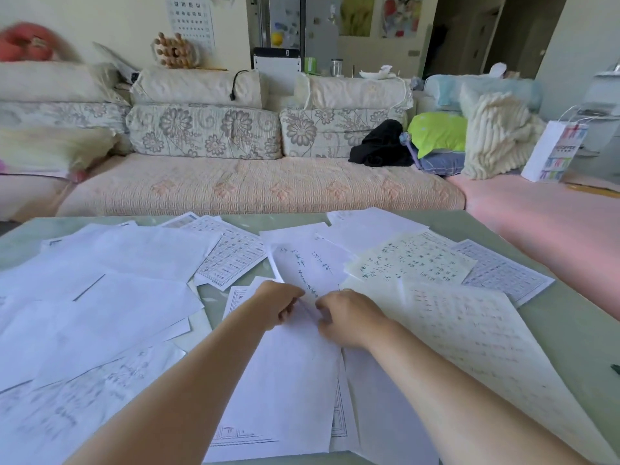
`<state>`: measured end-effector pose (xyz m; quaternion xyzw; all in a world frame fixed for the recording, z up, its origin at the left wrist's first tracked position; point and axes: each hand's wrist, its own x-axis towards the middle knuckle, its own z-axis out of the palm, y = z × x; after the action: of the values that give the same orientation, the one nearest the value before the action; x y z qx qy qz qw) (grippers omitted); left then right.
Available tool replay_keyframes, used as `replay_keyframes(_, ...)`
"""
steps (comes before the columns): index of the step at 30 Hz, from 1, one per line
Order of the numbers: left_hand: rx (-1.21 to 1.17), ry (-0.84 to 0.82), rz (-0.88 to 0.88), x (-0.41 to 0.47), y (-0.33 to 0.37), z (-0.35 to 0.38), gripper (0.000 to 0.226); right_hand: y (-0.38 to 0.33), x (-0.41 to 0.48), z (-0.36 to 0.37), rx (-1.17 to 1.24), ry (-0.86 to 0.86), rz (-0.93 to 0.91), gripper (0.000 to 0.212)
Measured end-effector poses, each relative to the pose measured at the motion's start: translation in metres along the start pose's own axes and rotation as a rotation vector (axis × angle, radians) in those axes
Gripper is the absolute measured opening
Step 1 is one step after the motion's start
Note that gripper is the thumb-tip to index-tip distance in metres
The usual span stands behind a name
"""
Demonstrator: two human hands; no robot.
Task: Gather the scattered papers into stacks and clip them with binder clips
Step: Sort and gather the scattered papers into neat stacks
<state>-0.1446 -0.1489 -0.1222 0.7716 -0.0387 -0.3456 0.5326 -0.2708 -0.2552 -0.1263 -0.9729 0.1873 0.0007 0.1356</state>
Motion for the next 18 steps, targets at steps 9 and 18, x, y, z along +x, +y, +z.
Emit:
replay_keyframes(9, 0.153, 0.111, 0.152, -0.009, -0.017, -0.038, 0.02, -0.012, -0.007, -0.01, 0.371, -0.044, 0.024, 0.051)
replay_keyframes(18, 0.378, 0.106, 0.121, -0.043, -0.051, -0.123, 0.02, -0.056, -0.007, 0.005, 0.115, -0.208, -0.087, 0.046)
